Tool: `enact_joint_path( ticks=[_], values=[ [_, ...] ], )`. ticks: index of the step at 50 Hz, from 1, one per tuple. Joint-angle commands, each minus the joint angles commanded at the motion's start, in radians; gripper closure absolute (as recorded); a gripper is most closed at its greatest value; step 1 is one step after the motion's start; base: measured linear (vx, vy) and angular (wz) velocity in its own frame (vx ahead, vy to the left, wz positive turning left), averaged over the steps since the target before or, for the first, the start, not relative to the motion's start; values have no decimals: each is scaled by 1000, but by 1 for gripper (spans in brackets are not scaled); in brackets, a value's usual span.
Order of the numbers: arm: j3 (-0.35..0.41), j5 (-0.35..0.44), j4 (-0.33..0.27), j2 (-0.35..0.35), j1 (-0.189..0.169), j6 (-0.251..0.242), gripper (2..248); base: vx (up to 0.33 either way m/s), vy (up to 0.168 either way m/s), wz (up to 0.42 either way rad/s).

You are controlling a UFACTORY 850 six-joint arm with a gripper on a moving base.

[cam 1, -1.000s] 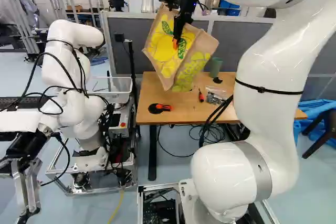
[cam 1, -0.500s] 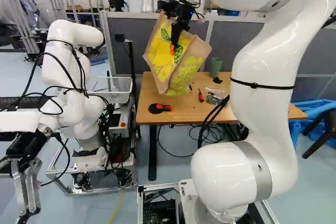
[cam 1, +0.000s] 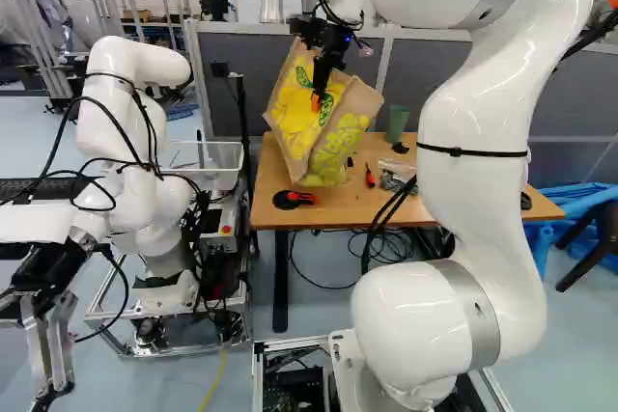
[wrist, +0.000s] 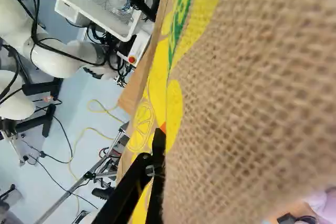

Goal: Pick up the bag on the ground and place it on the table

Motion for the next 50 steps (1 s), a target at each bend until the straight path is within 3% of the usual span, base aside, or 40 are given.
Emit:
enact_joint_path(
  ticks=[50],
  values=[
    [-34,61,-62,-133,-34,0,228,0,0,0]
  ],
)
